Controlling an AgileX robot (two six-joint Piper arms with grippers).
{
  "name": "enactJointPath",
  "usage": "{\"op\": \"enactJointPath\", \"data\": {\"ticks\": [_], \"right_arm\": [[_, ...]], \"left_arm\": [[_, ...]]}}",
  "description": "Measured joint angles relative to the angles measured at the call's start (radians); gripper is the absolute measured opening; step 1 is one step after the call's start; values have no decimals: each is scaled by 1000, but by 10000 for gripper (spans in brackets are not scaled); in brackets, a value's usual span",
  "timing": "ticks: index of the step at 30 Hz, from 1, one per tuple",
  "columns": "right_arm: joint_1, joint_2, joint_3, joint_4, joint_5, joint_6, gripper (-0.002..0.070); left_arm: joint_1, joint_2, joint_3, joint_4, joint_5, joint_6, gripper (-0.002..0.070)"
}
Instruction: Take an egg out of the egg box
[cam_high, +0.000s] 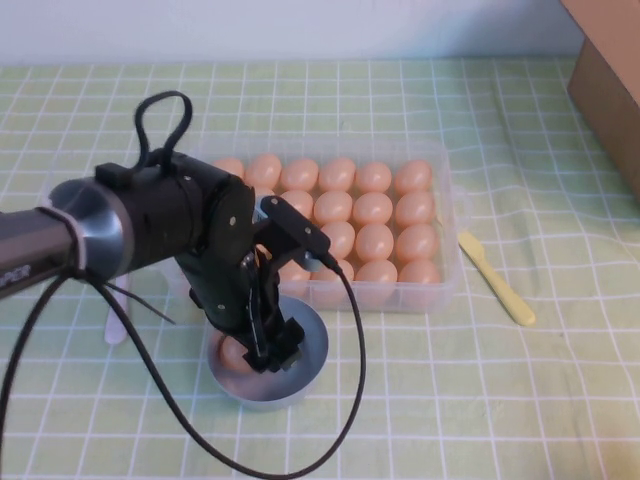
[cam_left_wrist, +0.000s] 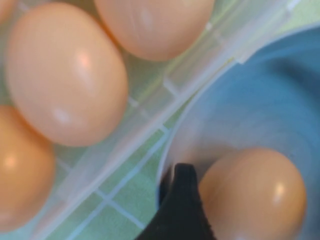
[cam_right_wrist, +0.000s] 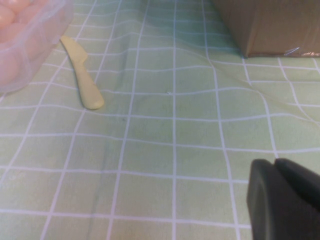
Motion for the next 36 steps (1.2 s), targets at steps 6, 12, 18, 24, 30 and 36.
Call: {"op": "enactJointPath", "data": {"ticks": [6, 12, 18, 24, 30, 36], "right_arm": [[0, 0, 0, 0, 0, 0, -17], [0, 0, 0, 0, 0, 0, -17], [0, 0, 0, 0, 0, 0, -17], [0, 0, 0, 0, 0, 0, -17], [0, 0, 0, 0, 0, 0, -17], [0, 0, 0, 0, 0, 0, -17]], "left_arm": [[0, -122, 0, -7, 0, -4, 559], [0, -297, 0, -11, 2, -6, 454], [0, -476, 30, -11, -6, -6, 80], [0, -678, 232, -25, -160, -6, 8], [0, -901, 468, -87, -363, -37, 1], [0, -1076, 670, -165, -550, -50, 0]]}}
